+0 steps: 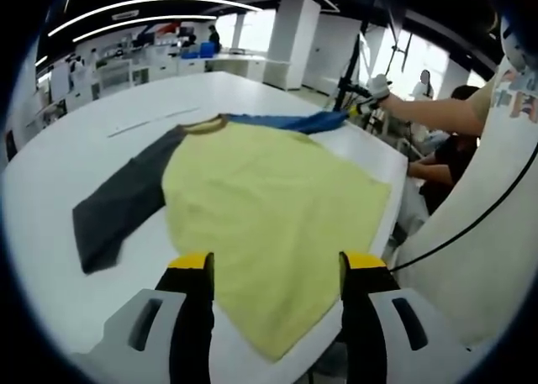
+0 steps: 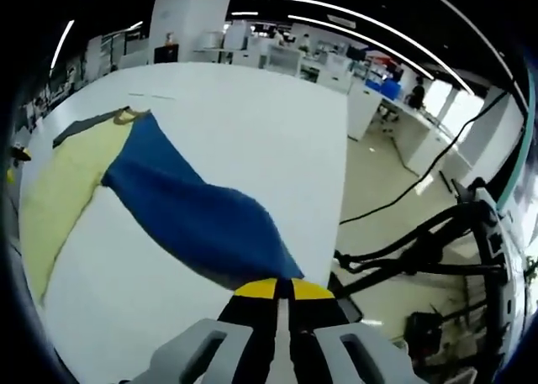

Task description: Fold the garment on the visible template until the final outline fits inside the template.

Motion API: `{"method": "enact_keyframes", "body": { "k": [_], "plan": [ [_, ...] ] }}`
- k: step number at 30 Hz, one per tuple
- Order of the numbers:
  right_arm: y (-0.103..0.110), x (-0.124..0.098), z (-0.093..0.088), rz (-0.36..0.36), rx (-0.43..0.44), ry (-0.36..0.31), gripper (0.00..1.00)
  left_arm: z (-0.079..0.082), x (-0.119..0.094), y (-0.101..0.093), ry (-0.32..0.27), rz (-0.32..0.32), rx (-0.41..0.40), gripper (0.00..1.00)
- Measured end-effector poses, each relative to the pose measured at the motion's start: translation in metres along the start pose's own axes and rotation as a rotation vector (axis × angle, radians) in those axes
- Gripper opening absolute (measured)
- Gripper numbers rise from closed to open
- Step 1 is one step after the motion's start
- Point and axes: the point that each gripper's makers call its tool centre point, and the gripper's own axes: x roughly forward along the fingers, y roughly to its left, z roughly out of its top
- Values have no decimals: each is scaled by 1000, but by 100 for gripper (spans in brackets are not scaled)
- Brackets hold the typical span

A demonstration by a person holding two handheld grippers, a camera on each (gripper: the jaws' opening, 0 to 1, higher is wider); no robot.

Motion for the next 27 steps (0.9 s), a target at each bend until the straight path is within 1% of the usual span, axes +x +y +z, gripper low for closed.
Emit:
{"method": "enact_keyframes", "body": {
  "k": [5, 8, 12, 17, 23, 27],
  "plan": [
    [-8, -5, 2, -27, 62, -34, 6, -5, -4, 1, 3, 6, -8, 57],
    [-8, -7, 1, -30, 91, -42, 9, -6, -4, 0, 5, 6, -10, 57],
    [-5, -7, 2, -24, 155, -66, 12, -6, -3, 0, 5, 4, -7, 57],
    [-1, 0, 0, -15, 196, -68, 17, -7, -3, -1, 9, 3, -4, 57],
    [2, 9, -4, -8, 246, -55, 18, -6, -2, -1, 12, 6, -6, 56],
    [0, 15, -7, -13, 293, -50, 18, -7, -2, 0, 17, 10, -10, 56]
  ]
}}
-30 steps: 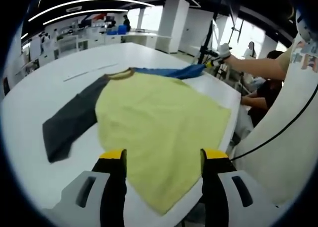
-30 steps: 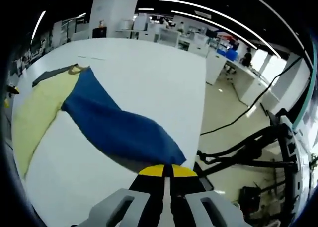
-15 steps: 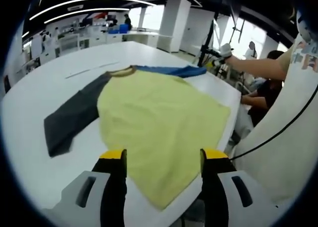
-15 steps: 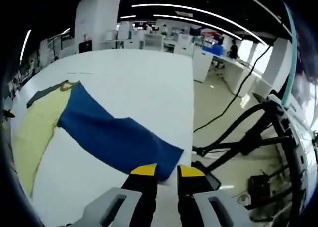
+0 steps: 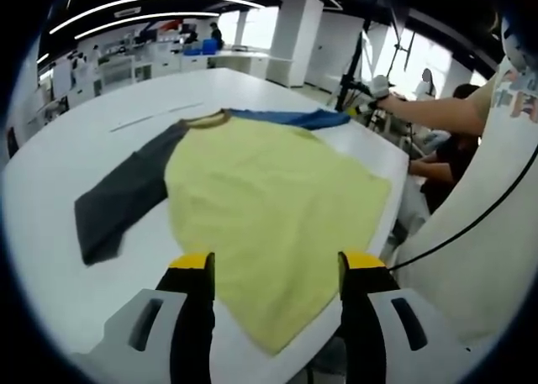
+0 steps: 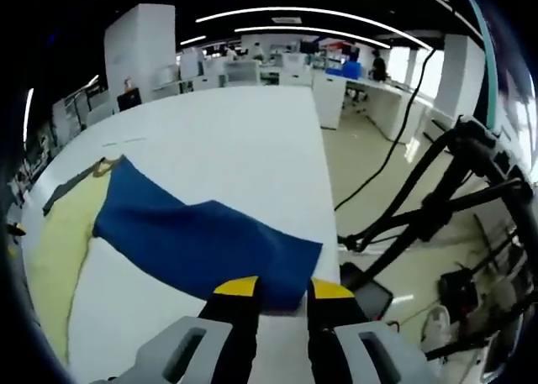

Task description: Fold the garment on the visible template until the final outline fits inside the template.

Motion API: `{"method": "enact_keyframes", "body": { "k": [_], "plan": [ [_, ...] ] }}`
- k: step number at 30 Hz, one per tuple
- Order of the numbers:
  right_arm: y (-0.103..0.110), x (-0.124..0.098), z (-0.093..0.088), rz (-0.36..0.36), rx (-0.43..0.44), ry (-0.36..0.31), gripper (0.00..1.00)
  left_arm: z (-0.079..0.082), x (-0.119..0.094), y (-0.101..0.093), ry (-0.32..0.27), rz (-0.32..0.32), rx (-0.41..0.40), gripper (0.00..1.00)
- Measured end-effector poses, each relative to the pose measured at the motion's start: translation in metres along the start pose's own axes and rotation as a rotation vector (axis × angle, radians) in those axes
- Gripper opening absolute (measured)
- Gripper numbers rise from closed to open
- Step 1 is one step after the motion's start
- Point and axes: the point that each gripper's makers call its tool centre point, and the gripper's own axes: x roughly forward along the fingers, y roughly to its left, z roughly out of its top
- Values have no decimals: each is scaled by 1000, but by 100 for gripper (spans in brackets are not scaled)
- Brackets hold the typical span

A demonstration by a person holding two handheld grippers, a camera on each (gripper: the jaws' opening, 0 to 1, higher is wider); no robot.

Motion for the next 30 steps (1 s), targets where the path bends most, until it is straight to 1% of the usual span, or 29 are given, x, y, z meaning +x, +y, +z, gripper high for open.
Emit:
{"method": "enact_keyframes", "body": {
  "k": [6, 11, 14, 17, 19, 20, 21, 24, 26, 30],
  "plan": [
    [-7, 6, -6, -11, 69, 11, 20, -1, 0, 1, 2, 8, -9, 56],
    [-3, 10, -9, -5, 74, 22, 20, -2, 0, 3, 4, 14, -13, 56],
    [-2, 12, -12, -6, 53, 42, 19, -2, 0, 3, 4, 16, -15, 56],
    [-2, 13, -11, -7, 19, 37, 16, -1, 1, 3, 6, 16, -15, 56],
    [2, 11, -12, 11, -21, 46, 3, -1, 2, 3, 8, 15, -13, 56],
    [5, 11, -12, 19, -37, 49, 0, -1, 2, 3, 8, 14, -13, 56],
    [5, 11, -11, 19, -44, 39, 0, -1, 3, 2, 8, 13, -13, 56],
    [7, 9, -12, 20, -55, 47, 0, 1, 5, 2, 9, 9, -10, 56],
    [6, 6, -12, 26, -43, 43, 0, 2, 6, 1, 9, 6, -4, 56],
    [4, -4, -6, 36, -17, 15, 0, 3, 8, 0, 12, 0, 2, 56]
  ]
}}
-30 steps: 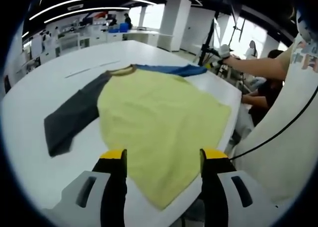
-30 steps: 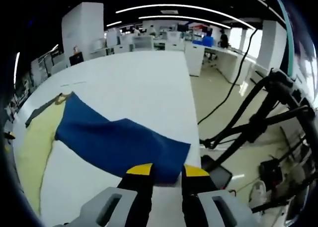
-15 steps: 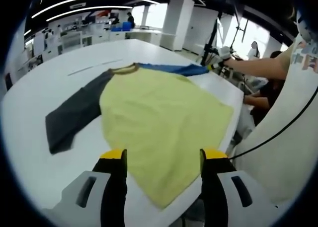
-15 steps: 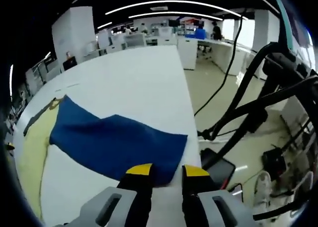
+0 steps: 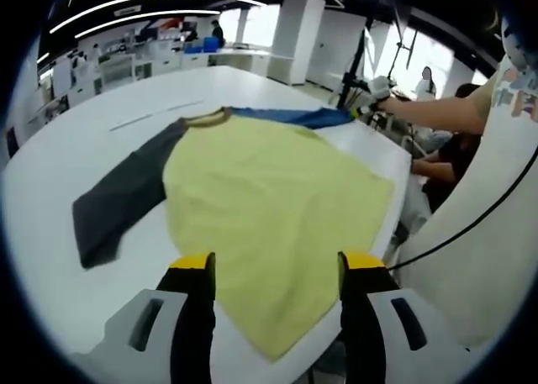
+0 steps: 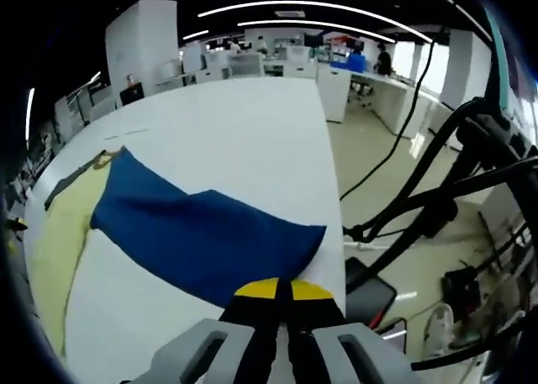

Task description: Fold the garment on the visible template until the final outline fits inside the template.

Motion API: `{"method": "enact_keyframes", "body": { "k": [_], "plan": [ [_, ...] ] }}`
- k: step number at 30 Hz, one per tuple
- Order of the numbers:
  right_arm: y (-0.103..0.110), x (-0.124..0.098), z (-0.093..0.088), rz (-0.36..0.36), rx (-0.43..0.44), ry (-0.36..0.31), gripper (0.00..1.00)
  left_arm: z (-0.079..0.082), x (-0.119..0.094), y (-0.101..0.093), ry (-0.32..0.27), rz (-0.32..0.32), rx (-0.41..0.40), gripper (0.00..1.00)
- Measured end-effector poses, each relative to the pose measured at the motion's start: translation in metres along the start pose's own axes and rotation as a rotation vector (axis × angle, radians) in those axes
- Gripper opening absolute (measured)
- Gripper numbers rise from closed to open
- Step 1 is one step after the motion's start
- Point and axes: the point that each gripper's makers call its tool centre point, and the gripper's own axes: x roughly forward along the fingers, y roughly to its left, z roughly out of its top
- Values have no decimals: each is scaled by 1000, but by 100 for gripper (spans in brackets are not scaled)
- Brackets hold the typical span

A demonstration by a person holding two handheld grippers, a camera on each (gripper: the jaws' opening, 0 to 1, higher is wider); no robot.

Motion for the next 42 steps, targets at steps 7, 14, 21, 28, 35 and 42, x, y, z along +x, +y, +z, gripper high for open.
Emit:
{"method": "enact_keyframes", "body": {
  "k": [7, 14, 21, 28, 35, 42],
  "plan": [
    [1, -12, -3, 7, 4, -1, 0, 5, 5, -3, -5, -19, 16, 56],
    [2, -17, -14, 4, 1, 28, 0, 8, 7, -4, -10, -38, 32, 56],
    [4, -27, -2, 1, 16, -2, 0, 4, 3, -4, -15, -41, 32, 56],
    [12, -34, 11, 1, -4, -28, 0, 3, -2, -1, -28, -31, 36, 56],
    [24, -42, 24, 13, -8, -60, 0, 6, -12, 7, -54, 17, 79, 57],
    [39, -46, 33, 31, -20, -80, 0, 2, -18, 5, -67, 26, 91, 58]
  ]
}}
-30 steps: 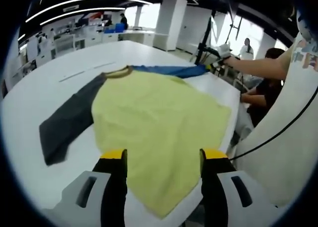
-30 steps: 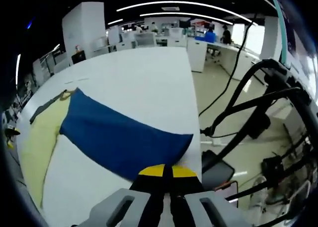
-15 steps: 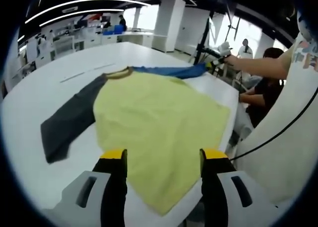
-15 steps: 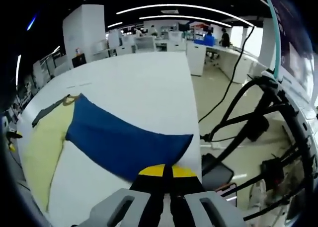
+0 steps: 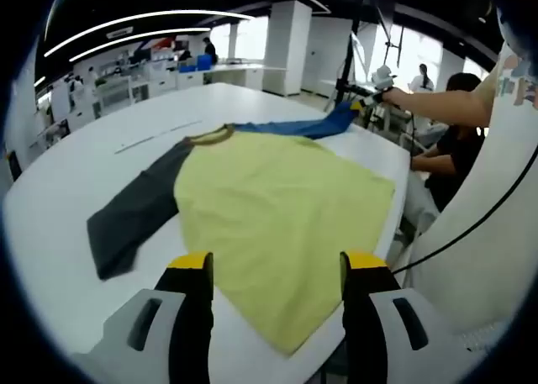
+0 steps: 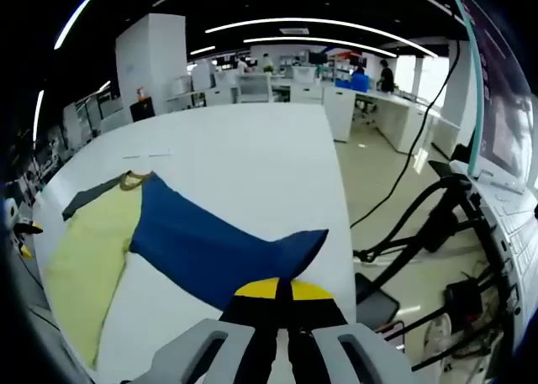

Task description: Fold the garment on the visible template until the final outline fits inside the template.

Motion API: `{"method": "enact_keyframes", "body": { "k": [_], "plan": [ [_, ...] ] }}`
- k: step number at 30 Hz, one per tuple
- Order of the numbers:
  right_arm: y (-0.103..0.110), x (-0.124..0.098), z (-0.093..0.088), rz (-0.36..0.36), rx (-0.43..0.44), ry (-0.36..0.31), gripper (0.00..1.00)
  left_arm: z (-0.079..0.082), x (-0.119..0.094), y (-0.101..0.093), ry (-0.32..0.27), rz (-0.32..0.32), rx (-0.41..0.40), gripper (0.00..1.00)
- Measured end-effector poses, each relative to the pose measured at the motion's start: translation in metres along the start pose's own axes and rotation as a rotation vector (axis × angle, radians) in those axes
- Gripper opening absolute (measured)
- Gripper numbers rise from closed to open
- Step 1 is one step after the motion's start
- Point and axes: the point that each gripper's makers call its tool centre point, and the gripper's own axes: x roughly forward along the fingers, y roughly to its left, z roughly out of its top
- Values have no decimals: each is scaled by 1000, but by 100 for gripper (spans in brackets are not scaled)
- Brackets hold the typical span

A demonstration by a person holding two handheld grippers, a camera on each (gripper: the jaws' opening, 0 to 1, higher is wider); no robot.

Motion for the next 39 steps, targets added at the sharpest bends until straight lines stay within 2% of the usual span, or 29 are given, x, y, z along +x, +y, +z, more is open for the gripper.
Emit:
{"method": "enact_keyframes", "body": {
  "k": [8, 17, 25, 39],
  "plan": [
    [17, -5, 8, 27, -1, -21, 0, -5, -7, 4, -9, 18, 3, 60],
    [46, -7, 28, 91, 6, -49, 0, -8, -14, 3, -25, 24, -8, 59],
    [81, -1, 46, 163, -4, -59, 0, -14, -17, 6, -26, 28, -19, 59],
    [143, 19, 65, 277, -41, -46, 0, -18, -19, 8, -22, 21, -25, 58]
  ]
}}
